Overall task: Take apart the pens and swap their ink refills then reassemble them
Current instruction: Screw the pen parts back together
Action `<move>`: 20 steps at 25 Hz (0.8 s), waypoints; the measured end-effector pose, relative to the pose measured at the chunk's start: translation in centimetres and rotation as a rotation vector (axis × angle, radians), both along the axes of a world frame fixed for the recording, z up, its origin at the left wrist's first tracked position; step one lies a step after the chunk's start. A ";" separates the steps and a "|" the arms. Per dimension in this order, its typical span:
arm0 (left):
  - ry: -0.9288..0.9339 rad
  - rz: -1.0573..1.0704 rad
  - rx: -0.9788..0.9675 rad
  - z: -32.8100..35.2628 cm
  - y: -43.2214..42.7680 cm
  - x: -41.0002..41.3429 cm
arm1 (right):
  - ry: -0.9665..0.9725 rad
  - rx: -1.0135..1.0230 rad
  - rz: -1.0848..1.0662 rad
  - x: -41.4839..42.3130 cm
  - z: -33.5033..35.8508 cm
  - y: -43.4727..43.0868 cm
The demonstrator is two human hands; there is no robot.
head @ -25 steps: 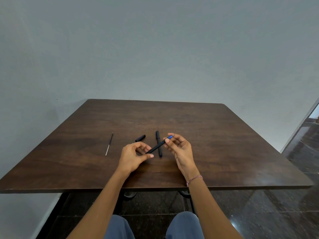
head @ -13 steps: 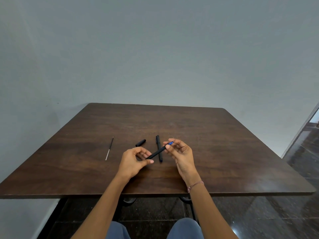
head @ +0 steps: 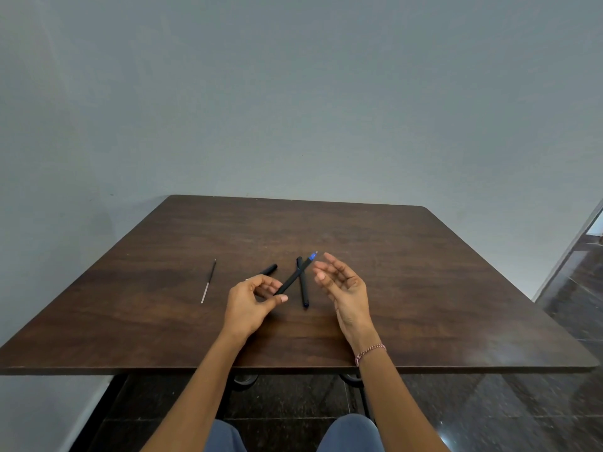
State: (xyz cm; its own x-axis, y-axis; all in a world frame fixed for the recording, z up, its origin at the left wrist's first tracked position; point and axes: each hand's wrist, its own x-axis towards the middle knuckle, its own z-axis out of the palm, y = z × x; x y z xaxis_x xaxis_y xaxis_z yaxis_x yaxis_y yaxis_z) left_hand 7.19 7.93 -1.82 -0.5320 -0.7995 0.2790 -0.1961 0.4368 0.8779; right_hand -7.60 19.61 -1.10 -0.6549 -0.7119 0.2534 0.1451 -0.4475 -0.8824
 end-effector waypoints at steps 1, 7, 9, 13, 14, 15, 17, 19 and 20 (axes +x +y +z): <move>0.047 0.032 0.024 0.0 -0.1 0.0 | -0.004 -0.002 -0.006 0.1 0.1 0.1; 0.254 0.197 0.200 -0.1 -0.6 0.0 | 0.313 0.183 -0.276 1.0 0.8 -1.3; 0.308 0.214 0.239 0.1 -0.8 -0.2 | 0.642 0.340 -0.368 0.7 1.7 -3.0; 0.383 0.255 0.301 0.4 -0.5 0.1 | 1.609 0.668 -0.201 0.3 2.6 -7.6; 0.389 0.257 0.312 0.4 -0.5 0.1 | 1.721 0.716 -0.154 0.4 2.6 -8.6; 0.400 0.255 0.322 0.4 -0.5 0.1 | 1.793 0.739 -0.119 0.7 2.6 -9.3; 0.416 0.248 0.336 0.3 -0.6 0.1 | 1.878 0.744 -0.084 1.4 2.6 -10.3; 0.413 0.248 0.345 0.4 -0.6 0.1 | 1.918 0.754 -0.083 1.7 2.6 -10.9; 0.410 0.251 0.350 0.4 -0.6 0.1 | 1.928 0.769 -0.077 1.7 2.6 -11.1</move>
State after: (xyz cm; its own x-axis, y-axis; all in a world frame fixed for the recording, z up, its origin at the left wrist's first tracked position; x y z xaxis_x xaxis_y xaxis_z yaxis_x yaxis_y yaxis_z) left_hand 7.32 7.28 -1.44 -0.2196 -0.9683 0.1188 0.1299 0.0916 0.9873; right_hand -5.88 8.46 1.48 -0.0013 -0.9736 0.2282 -0.9820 0.0443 0.1835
